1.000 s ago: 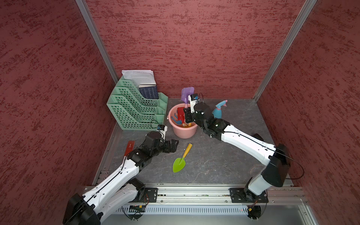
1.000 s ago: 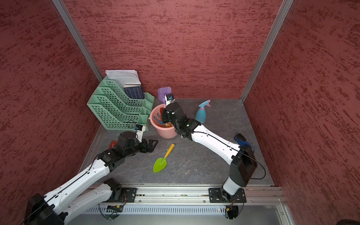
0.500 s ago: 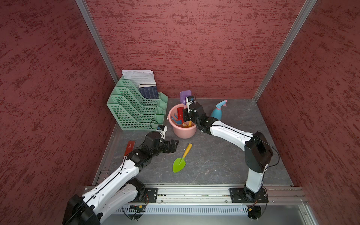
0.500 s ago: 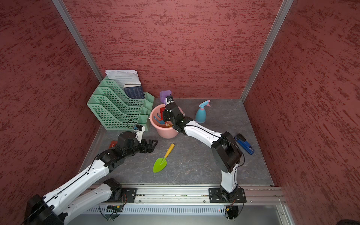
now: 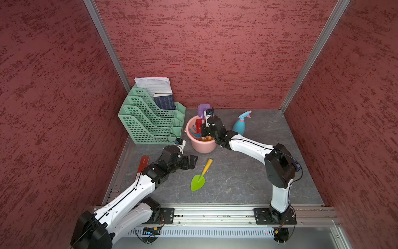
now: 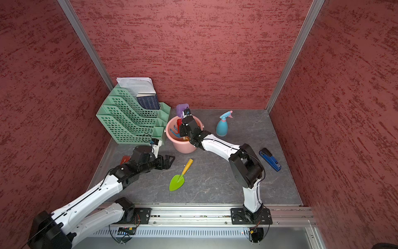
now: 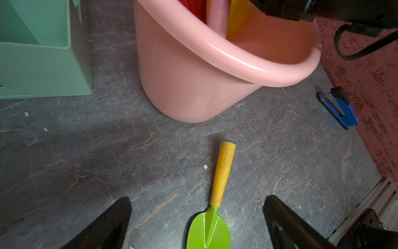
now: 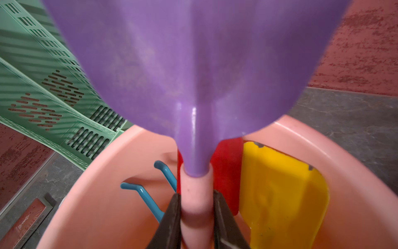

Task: Organize the gardening tools
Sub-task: Place the gardening tool in the container.

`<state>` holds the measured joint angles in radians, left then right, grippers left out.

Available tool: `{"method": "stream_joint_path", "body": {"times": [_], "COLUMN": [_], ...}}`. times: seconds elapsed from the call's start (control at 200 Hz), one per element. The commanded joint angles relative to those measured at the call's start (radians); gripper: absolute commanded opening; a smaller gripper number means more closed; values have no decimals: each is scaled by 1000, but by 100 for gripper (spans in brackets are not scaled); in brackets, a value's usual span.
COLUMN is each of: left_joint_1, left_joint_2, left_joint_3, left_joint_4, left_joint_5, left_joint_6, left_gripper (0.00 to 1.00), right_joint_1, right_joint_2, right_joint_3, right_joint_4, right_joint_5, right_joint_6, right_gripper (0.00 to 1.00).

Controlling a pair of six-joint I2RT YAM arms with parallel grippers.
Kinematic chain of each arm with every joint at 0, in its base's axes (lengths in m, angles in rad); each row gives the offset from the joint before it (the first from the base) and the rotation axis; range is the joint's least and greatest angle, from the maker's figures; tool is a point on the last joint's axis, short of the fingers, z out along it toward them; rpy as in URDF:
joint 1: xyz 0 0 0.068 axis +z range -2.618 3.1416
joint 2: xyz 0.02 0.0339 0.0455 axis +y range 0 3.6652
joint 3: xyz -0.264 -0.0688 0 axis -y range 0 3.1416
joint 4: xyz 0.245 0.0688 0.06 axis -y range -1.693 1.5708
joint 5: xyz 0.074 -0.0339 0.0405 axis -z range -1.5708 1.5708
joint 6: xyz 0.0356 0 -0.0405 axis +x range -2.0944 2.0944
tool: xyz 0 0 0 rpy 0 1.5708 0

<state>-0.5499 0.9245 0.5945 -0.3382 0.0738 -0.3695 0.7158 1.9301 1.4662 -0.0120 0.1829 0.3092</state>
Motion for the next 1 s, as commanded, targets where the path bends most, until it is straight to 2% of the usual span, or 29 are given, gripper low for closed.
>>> {"method": "stream_joint_path", "body": {"times": [0.0,0.165,0.531,0.646,0.771,0.912,0.997], "left_joint_1": [-3,-26,-116,-136,-163,-206,-234], "left_joint_2": [1,11,-4,-5,18,87,147], "left_joint_3": [20,40,54,63,77,93,110], "left_joint_4": [1,-13,-62,-77,-84,-81,-81], "left_joint_5": [12,1,-73,-87,-91,-95,-104], "left_joint_6": [-2,1,-14,-17,-19,-17,-8], "left_gripper": [100,100,100,100,100,100,100], "right_joint_1": [-14,-17,-22,-22,-22,-22,-22], "right_joint_2": [9,5,-42,-75,-121,-206,-268], "right_joint_3": [-10,-14,-27,-45,-65,-120,-162], "right_joint_4": [29,31,30,31,13,-1,-17], "right_joint_5": [-17,-24,-29,-33,-40,-70,-87], "right_joint_6": [24,30,32,31,29,33,40], "right_gripper": [9,30,43,50,66,97,98]}}
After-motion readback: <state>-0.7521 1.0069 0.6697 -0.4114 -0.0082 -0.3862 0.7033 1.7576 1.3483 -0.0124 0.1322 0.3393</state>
